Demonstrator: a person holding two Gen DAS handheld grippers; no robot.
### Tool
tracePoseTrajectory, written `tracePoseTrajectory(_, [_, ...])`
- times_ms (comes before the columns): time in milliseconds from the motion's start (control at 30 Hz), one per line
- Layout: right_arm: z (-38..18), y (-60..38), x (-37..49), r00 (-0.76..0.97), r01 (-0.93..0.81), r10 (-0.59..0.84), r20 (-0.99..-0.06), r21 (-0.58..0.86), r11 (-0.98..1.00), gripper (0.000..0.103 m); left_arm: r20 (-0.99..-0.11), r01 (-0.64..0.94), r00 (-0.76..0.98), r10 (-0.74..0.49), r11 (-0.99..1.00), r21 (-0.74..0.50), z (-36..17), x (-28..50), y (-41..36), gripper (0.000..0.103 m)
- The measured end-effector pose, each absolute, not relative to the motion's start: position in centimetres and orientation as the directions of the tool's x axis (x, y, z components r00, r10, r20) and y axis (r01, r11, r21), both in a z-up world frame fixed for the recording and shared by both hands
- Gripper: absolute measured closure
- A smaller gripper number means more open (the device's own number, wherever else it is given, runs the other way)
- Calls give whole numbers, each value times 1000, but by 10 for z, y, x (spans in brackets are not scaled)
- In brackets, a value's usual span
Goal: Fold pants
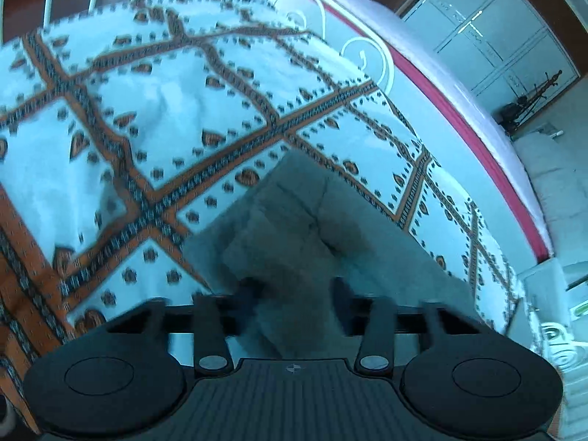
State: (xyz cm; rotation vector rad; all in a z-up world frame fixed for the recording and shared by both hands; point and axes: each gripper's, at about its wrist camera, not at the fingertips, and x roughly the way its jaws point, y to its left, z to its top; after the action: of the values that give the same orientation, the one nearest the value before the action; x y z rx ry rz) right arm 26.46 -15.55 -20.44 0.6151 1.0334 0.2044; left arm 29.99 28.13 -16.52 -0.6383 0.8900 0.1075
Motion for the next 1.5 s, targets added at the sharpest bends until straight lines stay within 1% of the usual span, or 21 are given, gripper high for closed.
tracePoseTrajectory(100, [-209, -156, 265, 505, 131, 437, -745, 566, 814, 103, -742, -328, 655, -146, 829, -453, -163, 303, 282, 80])
tracePoseTrajectory(233, [-211, -154, 264, 507, 139, 448, -736, 583, 801, 103, -732, -329, 670, -121, 836, -439, -165, 304, 283, 82])
tracePoseTrajectory(433, [-174, -139, 262, 575, 48, 471, -669, 602, 797, 103, -690, -299, 716, -108, 845, -443, -144, 304, 295, 82])
tracePoseTrajectory(500, [-168, -134, 261, 581, 25, 485, -654, 610, 792, 103, -703, -291, 702, -113, 856, -428, -145, 307, 297, 82])
tracePoseTrajectory(633, [-183, -132, 259, 561, 52, 454, -692, 576, 816, 103, -765, -336, 636, -103, 855, -395, -174, 301, 295, 82])
tracePoseTrajectory(700, [-200, -135, 255, 528, 88, 439, -727, 561, 823, 103, -769, -347, 634, -84, 857, -381, -185, 297, 295, 81])
tracePoseTrajectory(733, [-207, -133, 254, 510, 93, 433, -743, 548, 831, 103, -771, -346, 632, -81, 861, -374, -185, 297, 294, 79])
tracePoseTrajectory(767, [-212, -133, 252, 502, 96, 427, -752, 540, 836, 103, -777, -345, 625, -70, 868, -356, -184, 298, 291, 73])
tracePoseTrajectory(800, [-216, -133, 251, 497, 100, 430, -754, 542, 835, 101, -785, -339, 617, -60, 880, -334, -181, 299, 288, 71])
tracePoseTrajectory(833, [-217, -136, 251, 498, 110, 438, -748, 556, 824, 101, -787, -322, 614, -61, 891, -320, -176, 299, 284, 71])
tracePoseTrajectory(867, [-215, -138, 251, 505, 121, 446, -739, 572, 811, 95, -782, -300, 619, -71, 899, -319, -169, 297, 280, 70])
tracePoseTrajectory(900, [-211, -141, 251, 514, 123, 447, -733, 578, 807, 90, -776, -283, 626, -75, 906, -316, -162, 295, 275, 61])
tracePoseTrajectory(933, [-207, -143, 250, 524, 115, 442, -728, 575, 810, 90, -768, -260, 636, -79, 915, -309, -154, 291, 267, 53])
tracePoseTrajectory(967, [-201, -144, 248, 535, 99, 435, -724, 565, 819, 90, -758, -234, 646, -94, 920, -314, -147, 288, 261, 32])
tracePoseTrajectory(1000, [-196, -146, 247, 546, 86, 427, -721, 555, 827, 90, -748, -202, 654, -114, 926, -318, -141, 285, 251, 17])
tracePoseTrajectory(1033, [-192, -149, 244, 555, 81, 417, -720, 545, 834, 89, -741, -160, 658, -134, 936, -312, -135, 281, 237, 15])
tracePoseTrajectory(1133, [-188, -166, 237, 576, 105, 383, -722, 530, 842, 87, -747, -16, 633, -205, 961, -277, -129, 275, 190, 14])
tracePoseTrajectory(1233, [-185, -186, 231, 590, 142, 340, -733, 508, 850, 87, -773, 54, 581, -253, 960, -274, -140, 270, 150, 14])
tracePoseTrajectory(1367, [-178, -204, 222, 610, 156, 300, -734, 482, 862, 87, -793, 121, 554, -255, 967, -226, -157, 262, 107, 14])
tracePoseTrajectory(1433, [-175, -210, 216, 618, 159, 278, -735, 463, 872, 87, -789, 159, 576, -215, 976, -149, -161, 262, 87, 14])
tracePoseTrajectory(1500, [-174, -216, 216, 619, 174, 265, -740, 458, 872, 87, -810, 183, 561, -174, 980, -84, -172, 266, 74, 15])
